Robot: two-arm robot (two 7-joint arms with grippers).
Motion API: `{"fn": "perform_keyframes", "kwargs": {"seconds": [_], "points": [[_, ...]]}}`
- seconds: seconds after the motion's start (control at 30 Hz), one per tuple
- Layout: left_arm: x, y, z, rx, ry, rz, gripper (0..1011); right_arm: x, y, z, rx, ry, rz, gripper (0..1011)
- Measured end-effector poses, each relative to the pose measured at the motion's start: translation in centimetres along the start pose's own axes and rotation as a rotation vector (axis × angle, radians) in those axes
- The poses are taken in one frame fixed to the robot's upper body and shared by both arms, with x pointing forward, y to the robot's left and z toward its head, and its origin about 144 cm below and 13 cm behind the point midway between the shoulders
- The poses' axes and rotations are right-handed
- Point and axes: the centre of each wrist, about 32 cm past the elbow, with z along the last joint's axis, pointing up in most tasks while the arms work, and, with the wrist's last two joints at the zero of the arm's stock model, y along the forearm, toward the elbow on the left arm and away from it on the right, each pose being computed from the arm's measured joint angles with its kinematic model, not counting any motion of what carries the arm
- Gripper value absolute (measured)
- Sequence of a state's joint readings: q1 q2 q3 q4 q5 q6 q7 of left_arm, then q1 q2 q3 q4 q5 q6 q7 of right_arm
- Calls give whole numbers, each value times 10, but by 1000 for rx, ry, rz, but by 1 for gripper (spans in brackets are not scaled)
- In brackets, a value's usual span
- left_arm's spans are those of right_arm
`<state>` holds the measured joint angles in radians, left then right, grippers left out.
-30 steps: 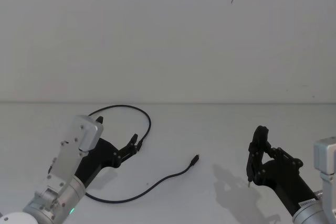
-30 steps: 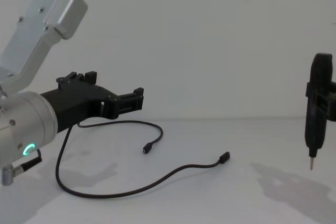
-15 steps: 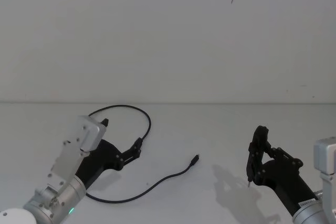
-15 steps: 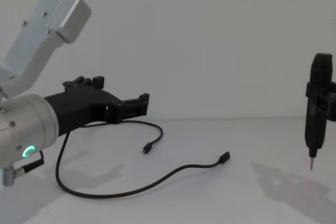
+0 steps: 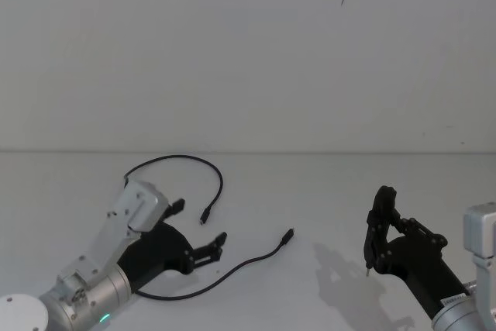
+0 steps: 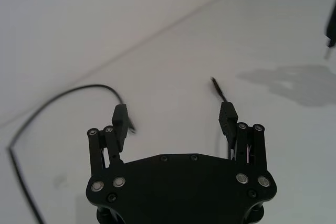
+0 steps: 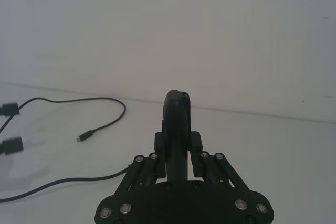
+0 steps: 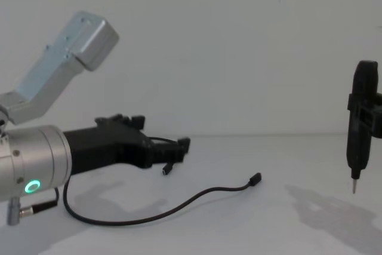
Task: Pick up the data cable with the one hand.
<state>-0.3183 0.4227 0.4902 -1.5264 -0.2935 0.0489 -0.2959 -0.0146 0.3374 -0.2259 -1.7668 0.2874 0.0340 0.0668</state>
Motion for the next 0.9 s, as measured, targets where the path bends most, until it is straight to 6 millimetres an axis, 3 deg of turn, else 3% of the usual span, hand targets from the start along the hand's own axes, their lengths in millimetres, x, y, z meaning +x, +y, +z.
{"fn": "perform_keyframes", "kwargs": {"seconds": [0.53, 0.9], "points": [[8, -18, -14, 98, 71, -237, 1001, 0, 0, 0, 0, 0, 0, 269], [6, -28, -17, 115, 54, -264, 1001, 0, 0, 0, 0, 0, 0, 269]]}}
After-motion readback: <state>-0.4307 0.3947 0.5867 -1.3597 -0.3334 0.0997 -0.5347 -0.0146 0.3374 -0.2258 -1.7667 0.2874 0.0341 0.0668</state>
